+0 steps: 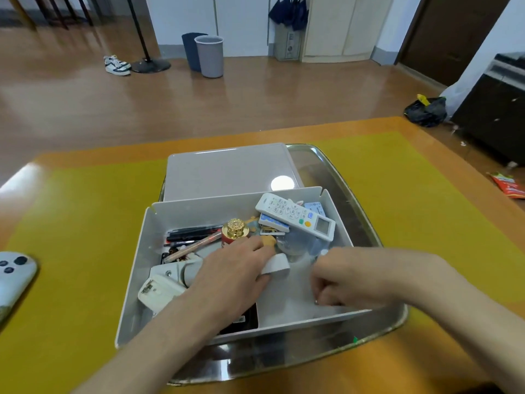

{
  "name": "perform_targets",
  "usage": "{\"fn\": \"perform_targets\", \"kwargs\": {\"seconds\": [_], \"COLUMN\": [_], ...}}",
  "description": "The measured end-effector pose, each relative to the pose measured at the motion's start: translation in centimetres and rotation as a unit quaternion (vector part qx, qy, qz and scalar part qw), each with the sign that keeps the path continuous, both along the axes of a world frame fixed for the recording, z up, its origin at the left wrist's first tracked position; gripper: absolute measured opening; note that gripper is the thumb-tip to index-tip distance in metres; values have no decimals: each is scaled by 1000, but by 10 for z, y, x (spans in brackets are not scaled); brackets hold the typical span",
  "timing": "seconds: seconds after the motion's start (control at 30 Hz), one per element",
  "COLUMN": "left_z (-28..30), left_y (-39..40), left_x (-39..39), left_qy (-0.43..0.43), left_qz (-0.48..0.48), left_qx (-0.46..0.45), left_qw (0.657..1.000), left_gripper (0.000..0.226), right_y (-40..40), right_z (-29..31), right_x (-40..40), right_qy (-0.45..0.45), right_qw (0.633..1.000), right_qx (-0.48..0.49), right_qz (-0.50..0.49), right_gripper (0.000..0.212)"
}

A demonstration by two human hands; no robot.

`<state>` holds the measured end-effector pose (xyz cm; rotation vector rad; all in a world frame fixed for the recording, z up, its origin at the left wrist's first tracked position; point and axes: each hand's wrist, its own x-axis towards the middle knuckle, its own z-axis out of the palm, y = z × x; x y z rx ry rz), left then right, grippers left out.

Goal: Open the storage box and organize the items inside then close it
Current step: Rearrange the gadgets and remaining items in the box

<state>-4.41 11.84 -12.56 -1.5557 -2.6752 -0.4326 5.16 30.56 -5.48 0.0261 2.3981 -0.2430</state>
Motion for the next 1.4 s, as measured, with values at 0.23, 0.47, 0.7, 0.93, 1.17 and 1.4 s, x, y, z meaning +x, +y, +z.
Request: {"fn": "perform_targets", "kwargs": {"seconds": [0.23,0.47,0.7,0.93,1.17,1.4], "left_z": [-1,1,1,44,60,50], "left_y": [18,42,44,-1,-99,-110], "left_x": [7,17,13,-15,-40,-21], "left_qy": [-93,-73,-81,-110,-7,64], "left_qz": [-2,10,-5,49,131,97], "left_qx": [44,69,76,76,-51,-89], "left_qw": [995,995,994,990,990,989], "left_gripper": [25,29,28,15,19,29], "right_y": [49,56,49,23,-50,-108], "right_z": [25,11,5,4,-16,-49], "right_x": [16,16,9,-11,-26,-49], "right_qy": [155,182,221,255,278,307], "right_qw": [958,955,947,930,921,936], "right_qx": [-195,-187,-193,-234,-243,-115], "right_qz": [-143,-141,-127,-125,-121,-126], "right_gripper": [14,9,6,8,5,19]}}
